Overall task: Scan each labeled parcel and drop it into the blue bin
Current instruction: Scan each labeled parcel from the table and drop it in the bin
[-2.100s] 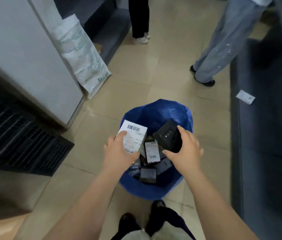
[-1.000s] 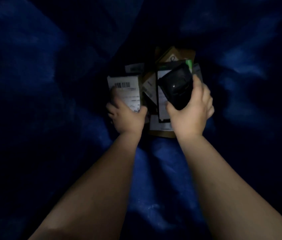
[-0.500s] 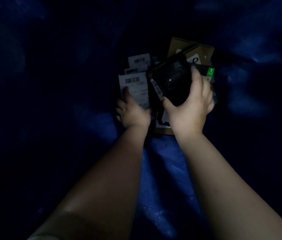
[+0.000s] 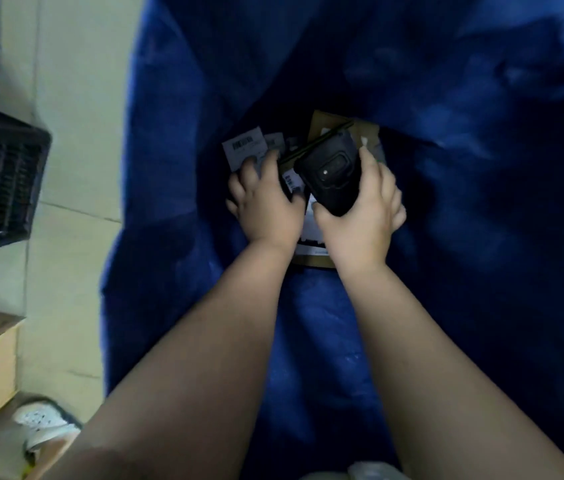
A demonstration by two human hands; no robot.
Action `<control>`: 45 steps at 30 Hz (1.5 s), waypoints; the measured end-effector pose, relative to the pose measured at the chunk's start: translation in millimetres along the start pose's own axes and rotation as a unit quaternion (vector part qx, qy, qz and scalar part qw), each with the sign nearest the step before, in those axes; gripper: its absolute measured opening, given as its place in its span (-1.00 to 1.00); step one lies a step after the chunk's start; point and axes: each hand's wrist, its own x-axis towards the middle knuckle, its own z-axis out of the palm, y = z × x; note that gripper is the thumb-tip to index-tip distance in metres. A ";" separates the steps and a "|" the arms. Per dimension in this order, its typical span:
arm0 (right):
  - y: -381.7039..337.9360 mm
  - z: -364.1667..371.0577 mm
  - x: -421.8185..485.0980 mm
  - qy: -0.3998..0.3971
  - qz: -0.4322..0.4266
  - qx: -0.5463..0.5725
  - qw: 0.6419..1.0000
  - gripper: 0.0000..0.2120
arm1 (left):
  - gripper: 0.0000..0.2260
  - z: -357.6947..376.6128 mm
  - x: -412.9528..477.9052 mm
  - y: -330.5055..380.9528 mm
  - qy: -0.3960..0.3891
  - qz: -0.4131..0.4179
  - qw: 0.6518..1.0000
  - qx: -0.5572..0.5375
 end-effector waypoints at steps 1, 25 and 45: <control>-9.0 -13.2 -2.3 0.009 0.000 0.002 1.000 -0.12 | -0.42 -17.2 -4.6 12.0 0.006 0.018 0.999 -0.027; -195.9 -396.7 -143.2 0.076 -0.128 -0.014 0.989 -0.16 | -0.47 -377.3 -198.3 155.6 0.169 0.362 0.908 0.131; -196.3 -417.1 -268.3 -0.118 -0.530 -0.126 0.830 -0.24 | -0.44 -374.9 -444.3 19.7 0.364 -0.093 0.927 -0.013</control>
